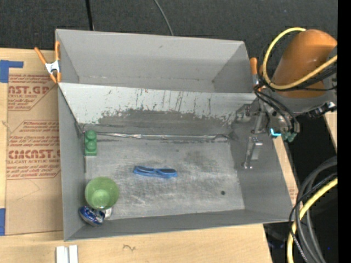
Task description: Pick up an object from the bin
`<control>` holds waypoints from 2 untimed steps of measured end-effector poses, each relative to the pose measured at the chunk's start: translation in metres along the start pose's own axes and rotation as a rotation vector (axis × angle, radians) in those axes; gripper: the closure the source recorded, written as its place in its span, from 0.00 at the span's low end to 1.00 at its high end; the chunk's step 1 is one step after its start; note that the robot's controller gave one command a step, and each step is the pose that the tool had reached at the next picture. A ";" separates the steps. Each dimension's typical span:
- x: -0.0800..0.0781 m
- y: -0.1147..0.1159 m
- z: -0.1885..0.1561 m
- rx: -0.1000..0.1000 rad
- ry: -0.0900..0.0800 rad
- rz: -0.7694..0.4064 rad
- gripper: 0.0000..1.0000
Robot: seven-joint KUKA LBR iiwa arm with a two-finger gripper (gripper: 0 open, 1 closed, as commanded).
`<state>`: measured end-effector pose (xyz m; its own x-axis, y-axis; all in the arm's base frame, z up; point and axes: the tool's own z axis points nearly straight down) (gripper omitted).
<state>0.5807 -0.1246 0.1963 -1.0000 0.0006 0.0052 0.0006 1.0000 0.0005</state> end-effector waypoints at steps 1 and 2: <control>-0.004 0.088 0.071 -0.004 0.000 -0.056 0.00; 0.045 0.190 0.114 -0.004 -0.001 -0.150 0.00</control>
Offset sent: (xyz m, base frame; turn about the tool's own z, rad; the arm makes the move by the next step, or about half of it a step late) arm 0.0051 0.0812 -0.0668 -0.0476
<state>0.5350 0.0652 0.0826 -0.9888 -0.1492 0.0042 -0.1492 0.9888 0.0052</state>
